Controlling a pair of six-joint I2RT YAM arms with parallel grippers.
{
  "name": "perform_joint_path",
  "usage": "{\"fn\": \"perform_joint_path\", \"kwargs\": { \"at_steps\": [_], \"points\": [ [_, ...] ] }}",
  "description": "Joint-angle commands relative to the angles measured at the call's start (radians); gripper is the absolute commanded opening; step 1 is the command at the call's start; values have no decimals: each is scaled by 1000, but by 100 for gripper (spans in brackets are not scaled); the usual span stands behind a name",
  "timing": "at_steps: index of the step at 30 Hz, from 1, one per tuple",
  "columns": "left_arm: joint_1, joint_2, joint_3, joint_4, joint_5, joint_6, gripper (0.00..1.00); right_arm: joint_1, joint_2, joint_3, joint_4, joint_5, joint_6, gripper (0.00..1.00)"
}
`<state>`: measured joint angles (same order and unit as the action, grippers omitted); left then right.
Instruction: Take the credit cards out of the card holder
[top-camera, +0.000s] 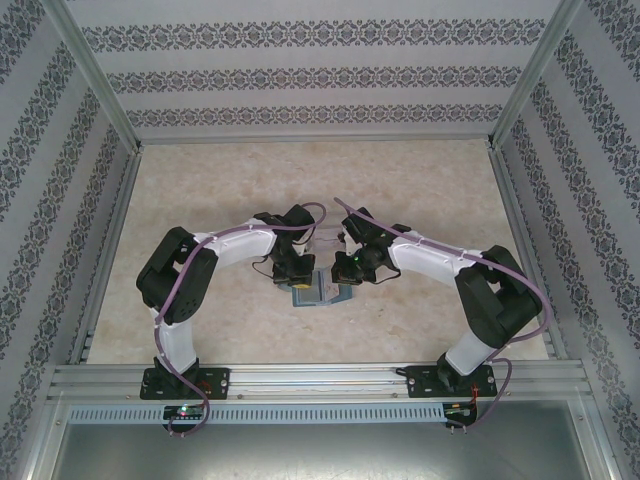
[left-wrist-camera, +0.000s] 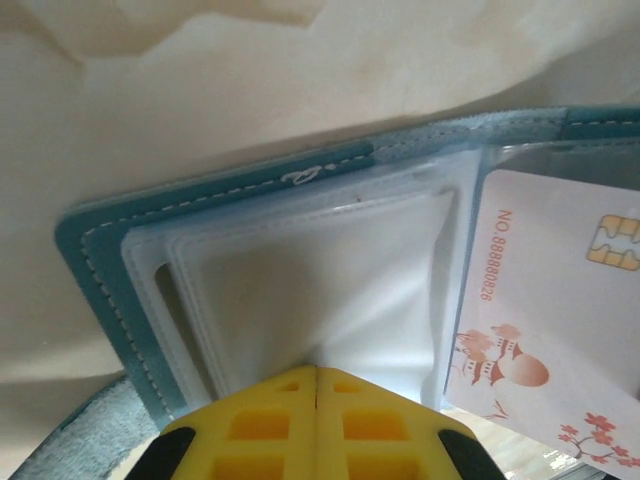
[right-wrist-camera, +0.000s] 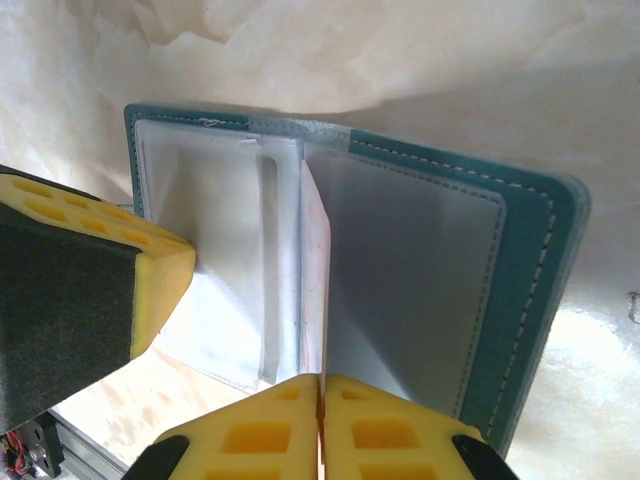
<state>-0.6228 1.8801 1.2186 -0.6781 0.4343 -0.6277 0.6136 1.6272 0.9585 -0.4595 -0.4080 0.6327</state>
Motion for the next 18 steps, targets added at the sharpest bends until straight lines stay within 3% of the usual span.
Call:
{"fn": "perform_joint_path", "kwargs": {
  "at_steps": [1, 13, 18],
  "points": [
    [-5, -49, 36, -72, -57, 22, 1, 12, -38, -9, -7, 13, 5, 9],
    [34, -112, 12, -61, -86, 14, 2, -8, -96, -5, -18, 25, -30, 4],
    [57, -126, -25, -32, -73, 2, 2, -12, -92, 26, -52, 39, -124, 1]
  ]
}}
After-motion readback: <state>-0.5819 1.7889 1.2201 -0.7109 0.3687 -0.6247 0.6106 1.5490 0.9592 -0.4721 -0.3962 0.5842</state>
